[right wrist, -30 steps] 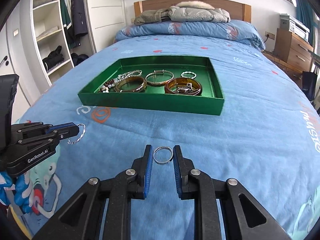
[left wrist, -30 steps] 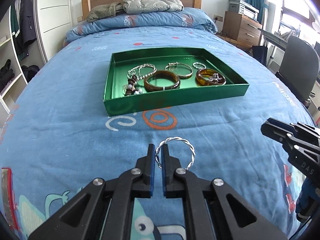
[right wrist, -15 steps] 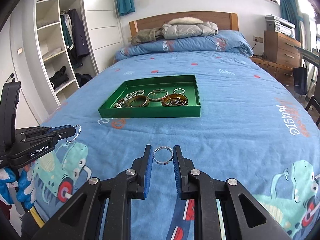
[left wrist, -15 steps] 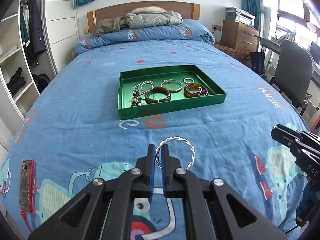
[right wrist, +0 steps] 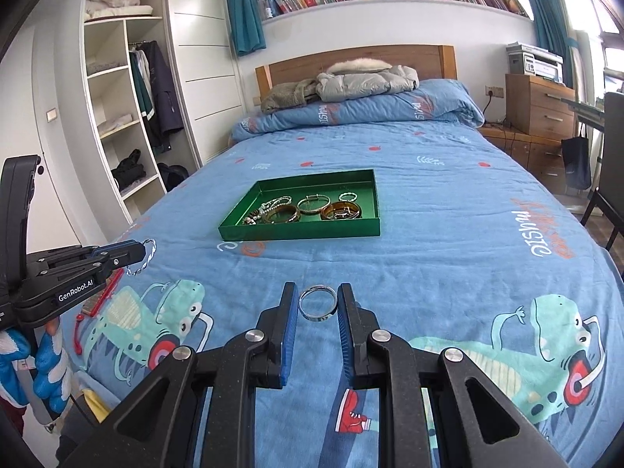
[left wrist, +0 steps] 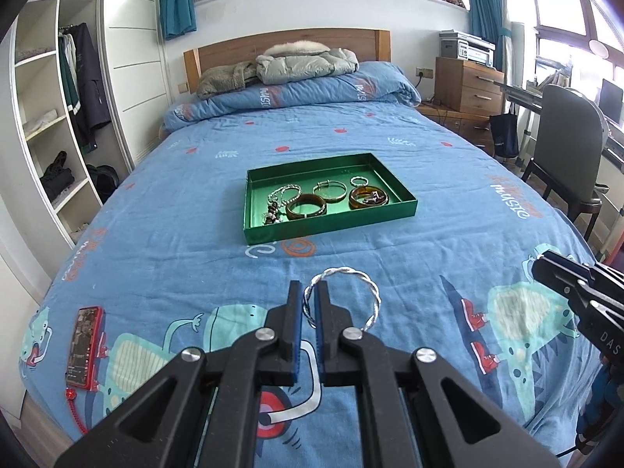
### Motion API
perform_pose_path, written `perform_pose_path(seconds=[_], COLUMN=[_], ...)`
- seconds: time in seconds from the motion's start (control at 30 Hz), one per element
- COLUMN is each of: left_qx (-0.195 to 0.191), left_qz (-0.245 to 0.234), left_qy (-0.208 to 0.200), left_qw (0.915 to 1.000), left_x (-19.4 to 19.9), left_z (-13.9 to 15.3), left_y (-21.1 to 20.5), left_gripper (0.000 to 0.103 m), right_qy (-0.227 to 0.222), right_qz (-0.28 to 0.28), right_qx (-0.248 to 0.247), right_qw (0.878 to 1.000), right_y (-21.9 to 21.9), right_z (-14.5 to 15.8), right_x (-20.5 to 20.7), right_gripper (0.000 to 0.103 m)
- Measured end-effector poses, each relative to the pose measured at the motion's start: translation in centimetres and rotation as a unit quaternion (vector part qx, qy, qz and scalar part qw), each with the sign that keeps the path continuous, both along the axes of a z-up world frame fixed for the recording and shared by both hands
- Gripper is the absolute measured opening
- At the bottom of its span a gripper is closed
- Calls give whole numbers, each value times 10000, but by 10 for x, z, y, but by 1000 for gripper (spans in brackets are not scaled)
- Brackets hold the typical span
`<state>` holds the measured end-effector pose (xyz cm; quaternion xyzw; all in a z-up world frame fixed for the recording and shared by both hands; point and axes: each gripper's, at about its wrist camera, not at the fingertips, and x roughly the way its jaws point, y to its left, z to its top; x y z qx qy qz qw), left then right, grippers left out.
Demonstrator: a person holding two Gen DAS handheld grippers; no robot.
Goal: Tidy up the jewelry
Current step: 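Carry the twisted bangle and small ring over the green tray and lower them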
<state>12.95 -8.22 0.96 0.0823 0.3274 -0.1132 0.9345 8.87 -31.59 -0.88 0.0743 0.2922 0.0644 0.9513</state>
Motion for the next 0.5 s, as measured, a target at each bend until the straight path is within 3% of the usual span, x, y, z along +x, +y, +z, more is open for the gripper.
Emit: perform_pose_path(seconds=[0.5], left_qx=[154], left_qz=[-12], left_qy=[-146], left_qw=[9998], left_x=[3], left_z=[-4], left_y=[3], left_gripper=[5], right_qy=[-10], right_qz=[-119], right_qx=[-46], right_qw=[9999], right_y=[-1], right_z=[-1], right_x=[5], right_gripper=[20])
